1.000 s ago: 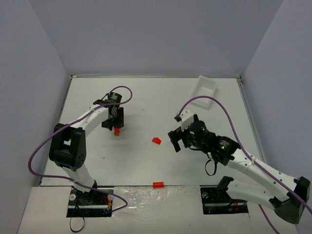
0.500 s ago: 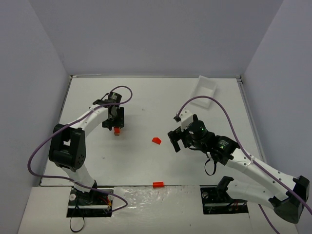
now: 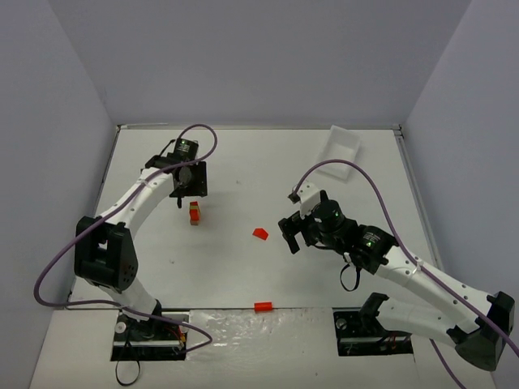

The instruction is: Build the wood block tower

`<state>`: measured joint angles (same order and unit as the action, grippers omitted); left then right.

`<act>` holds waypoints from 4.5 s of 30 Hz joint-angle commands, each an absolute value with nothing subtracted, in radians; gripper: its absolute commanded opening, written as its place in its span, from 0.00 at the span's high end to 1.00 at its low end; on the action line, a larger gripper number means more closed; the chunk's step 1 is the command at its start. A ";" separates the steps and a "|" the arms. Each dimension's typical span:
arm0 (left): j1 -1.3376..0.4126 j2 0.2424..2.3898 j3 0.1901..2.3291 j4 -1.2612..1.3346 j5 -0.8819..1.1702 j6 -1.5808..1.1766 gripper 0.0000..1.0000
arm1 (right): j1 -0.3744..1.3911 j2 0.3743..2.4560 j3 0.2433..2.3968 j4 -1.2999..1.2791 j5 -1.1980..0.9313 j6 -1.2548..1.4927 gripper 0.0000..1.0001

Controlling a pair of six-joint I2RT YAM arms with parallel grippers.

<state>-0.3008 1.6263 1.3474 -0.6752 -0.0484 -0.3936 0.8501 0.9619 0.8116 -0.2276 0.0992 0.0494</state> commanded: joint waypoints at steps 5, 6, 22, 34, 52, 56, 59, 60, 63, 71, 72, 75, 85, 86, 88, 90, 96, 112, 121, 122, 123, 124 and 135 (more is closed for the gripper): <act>-0.305 1.691 1.496 -0.679 0.000 -0.406 0.51 | 0.844 0.979 0.850 -0.167 0.094 0.051 0.00; -0.305 1.703 1.505 -0.680 0.000 -0.413 0.54 | 0.844 0.980 0.850 -0.167 0.094 0.051 0.00; -0.313 1.805 1.517 -0.695 0.000 -0.450 0.61 | 0.844 1.003 0.856 -0.167 0.091 0.049 0.00; -0.319 1.863 1.539 -0.736 -0.001 -0.437 0.62 | 0.844 1.006 0.853 -0.167 0.091 0.054 0.00; -0.327 1.879 1.557 -0.761 -0.020 -0.413 0.62 | 0.844 1.017 0.856 -0.167 0.084 0.052 0.00; -0.327 1.875 1.561 -0.765 -0.025 -0.416 0.62 | 0.844 1.022 0.857 -0.167 0.083 0.052 0.00; -0.327 1.855 1.570 -0.766 -0.028 -0.417 0.62 | 0.844 1.021 0.857 -0.167 0.083 0.052 0.00; -0.327 1.839 1.584 -0.770 -0.029 -0.416 0.62 | 0.844 1.019 0.857 -0.167 0.083 0.052 0.00; -0.327 1.792 1.634 -0.779 -0.027 -0.414 0.61 | 0.842 1.021 0.858 -0.167 0.081 0.052 0.00; -0.327 1.588 1.686 -0.781 -0.029 -0.402 0.54 | 0.846 1.073 0.860 -0.167 -0.028 0.061 0.00; -0.327 1.549 1.676 -0.780 -0.026 -0.398 0.54 | 0.848 1.082 0.858 -0.167 -0.052 0.063 0.00; -0.327 1.443 1.614 -0.779 -0.007 -0.386 0.51 | 0.870 1.120 0.859 -0.169 -0.104 0.081 0.01; -0.322 1.035 1.239 -0.795 0.082 -0.403 0.42 | 1.071 1.282 0.829 -0.192 -0.181 0.221 0.10; -0.321 1.006 1.213 -0.802 0.084 -0.408 0.42 | 1.105 1.277 0.822 -0.195 -0.176 0.235 0.12; -0.320 0.962 1.172 -0.813 0.086 -0.413 0.42 | 1.132 1.261 0.815 -0.206 -0.171 0.254 0.13; -0.319 0.940 1.146 -0.840 0.085 -0.419 0.42 | 1.164 1.260 0.812 -0.221 -0.193 0.259 0.15; -0.318 0.917 1.107 -0.865 0.109 -0.424 0.42 | 1.308 1.338 0.824 -0.281 -0.153 0.273 0.21; -0.318 0.885 1.090 -0.897 0.131 -0.420 0.42 | 1.419 1.522 0.860 -0.279 -0.052 0.291 0.34; -0.316 0.862 1.089 -0.928 0.132 -0.410 0.42 | 1.447 1.562 0.858 -0.279 -0.038 0.307 0.54; -0.316 0.862 1.091 -0.930 0.134 -0.409 0.42 | 1.447 1.557 0.854 -0.280 -0.037 0.311 0.57; -0.316 0.861 1.093 -0.934 0.136 -0.406 0.42 | 1.447 1.554 0.851 -0.280 -0.035 0.314 0.60; -0.316 0.860 1.095 -0.938 0.138 -0.402 0.42 | 1.448 1.551 0.848 -0.280 -0.032 0.317 0.62; -0.316 0.855 1.103 -0.954 0.188 -0.398 0.42 | 1.448 1.602 0.920 -0.274 -0.005 0.281 0.97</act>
<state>-0.3202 0.8661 1.0824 -0.9597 0.1532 -0.4007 1.4417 1.5833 0.8515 -0.2738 -0.0492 0.3009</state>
